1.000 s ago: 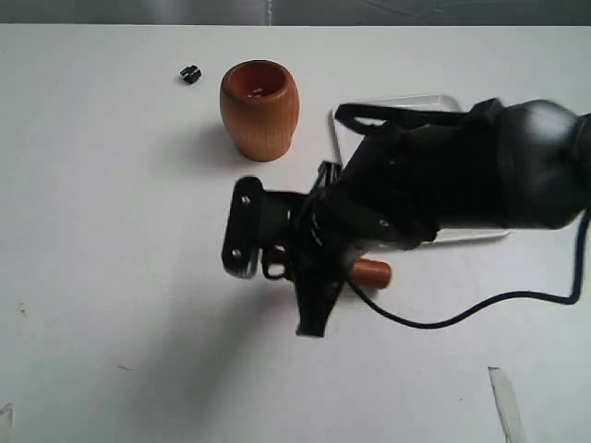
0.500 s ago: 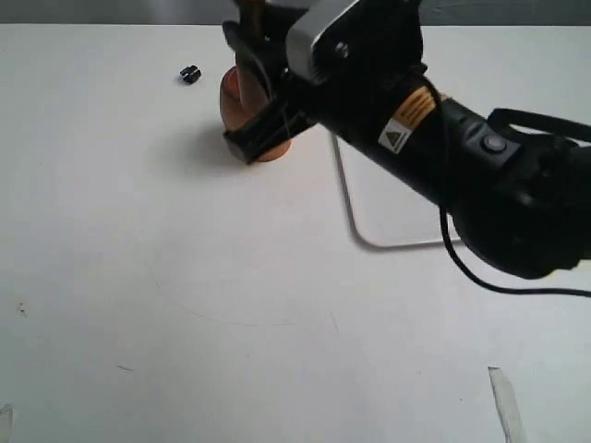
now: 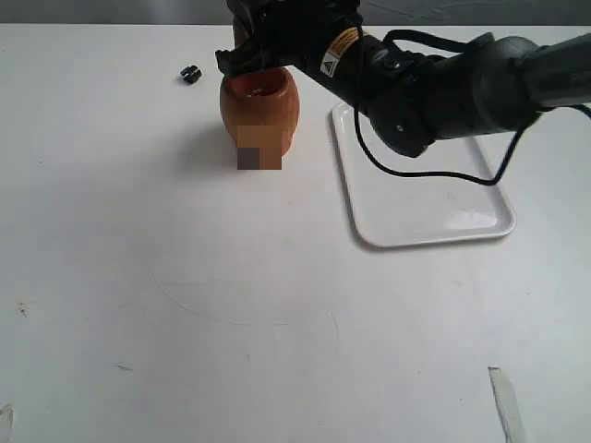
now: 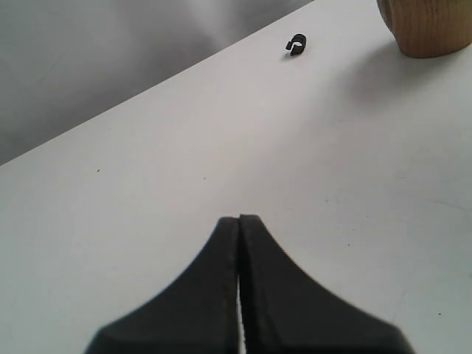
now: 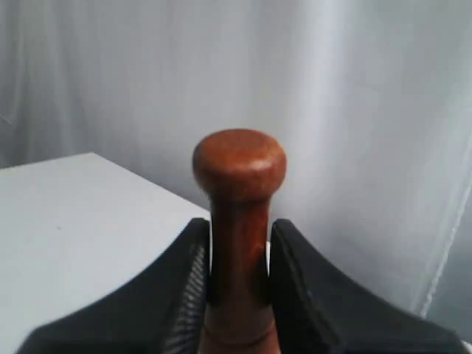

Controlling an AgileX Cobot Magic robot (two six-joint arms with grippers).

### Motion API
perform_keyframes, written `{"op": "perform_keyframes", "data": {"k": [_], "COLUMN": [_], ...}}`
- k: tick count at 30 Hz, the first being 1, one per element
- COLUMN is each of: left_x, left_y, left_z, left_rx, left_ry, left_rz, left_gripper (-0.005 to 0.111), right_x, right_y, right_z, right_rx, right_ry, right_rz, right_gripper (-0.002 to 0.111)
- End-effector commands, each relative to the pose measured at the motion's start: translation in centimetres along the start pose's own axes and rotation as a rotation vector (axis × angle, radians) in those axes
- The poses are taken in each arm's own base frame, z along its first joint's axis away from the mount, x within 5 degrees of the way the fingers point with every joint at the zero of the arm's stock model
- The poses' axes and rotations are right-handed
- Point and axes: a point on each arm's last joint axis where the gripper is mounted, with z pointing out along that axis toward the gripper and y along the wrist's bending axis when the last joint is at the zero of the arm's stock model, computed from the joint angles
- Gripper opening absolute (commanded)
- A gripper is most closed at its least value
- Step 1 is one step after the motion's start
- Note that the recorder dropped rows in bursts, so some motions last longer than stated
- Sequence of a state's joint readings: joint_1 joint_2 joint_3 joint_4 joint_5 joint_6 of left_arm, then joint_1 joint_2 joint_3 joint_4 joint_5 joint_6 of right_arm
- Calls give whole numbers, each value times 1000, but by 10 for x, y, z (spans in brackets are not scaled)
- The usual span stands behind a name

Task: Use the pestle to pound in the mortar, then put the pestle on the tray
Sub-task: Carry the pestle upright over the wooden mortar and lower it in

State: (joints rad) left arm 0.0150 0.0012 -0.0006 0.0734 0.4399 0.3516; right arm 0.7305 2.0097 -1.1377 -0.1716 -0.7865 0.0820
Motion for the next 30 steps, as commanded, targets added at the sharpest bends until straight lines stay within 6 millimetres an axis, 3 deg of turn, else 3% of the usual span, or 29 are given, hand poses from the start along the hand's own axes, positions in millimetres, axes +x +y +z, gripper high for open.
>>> {"op": "perform_keyframes", "data": {"k": [1,8,11,13,17,19,23,24,27,29,30], "left_x": [0,0,0,0,0,0,0,0,0,0,0], "left_y": [-1,-1,-1,-1,-1,-1,-1,-1,-1,-1,-1], "left_z": [0,0,0,0,0,0,0,0,0,0,0], "left_rx": [8,8,8,8,8,8,8,8,8,8,8], "left_ry": [-7,-7,-7,-7,-7,-7,-7,-7,-7,-7,-7], "left_rz": [-12,-12,-12,-12,-12,-12,-12,-12,-12,-12,-12], "left_gripper": [0,0,0,0,0,0,0,0,0,0,0], "right_x": [27,79,82,64,-35,-41,-9,15,61,76,72], "right_y": [-11,-7,-5,-5,-7,-8,-6,-4,-3,-3,-2], "right_z": [15,17,17,17,2,0,7,11,15,15,15], "right_rx": [18,-4,-38,-40,-24,-19,-36,-56,-55,-56,-64], "right_ry": [73,227,223,173,11,14,97,152,253,286,268], "right_rz": [-14,28,0,-11,-73,-60,0,10,32,32,23], "right_gripper": [0,0,0,0,0,0,0,0,0,0,0]}}
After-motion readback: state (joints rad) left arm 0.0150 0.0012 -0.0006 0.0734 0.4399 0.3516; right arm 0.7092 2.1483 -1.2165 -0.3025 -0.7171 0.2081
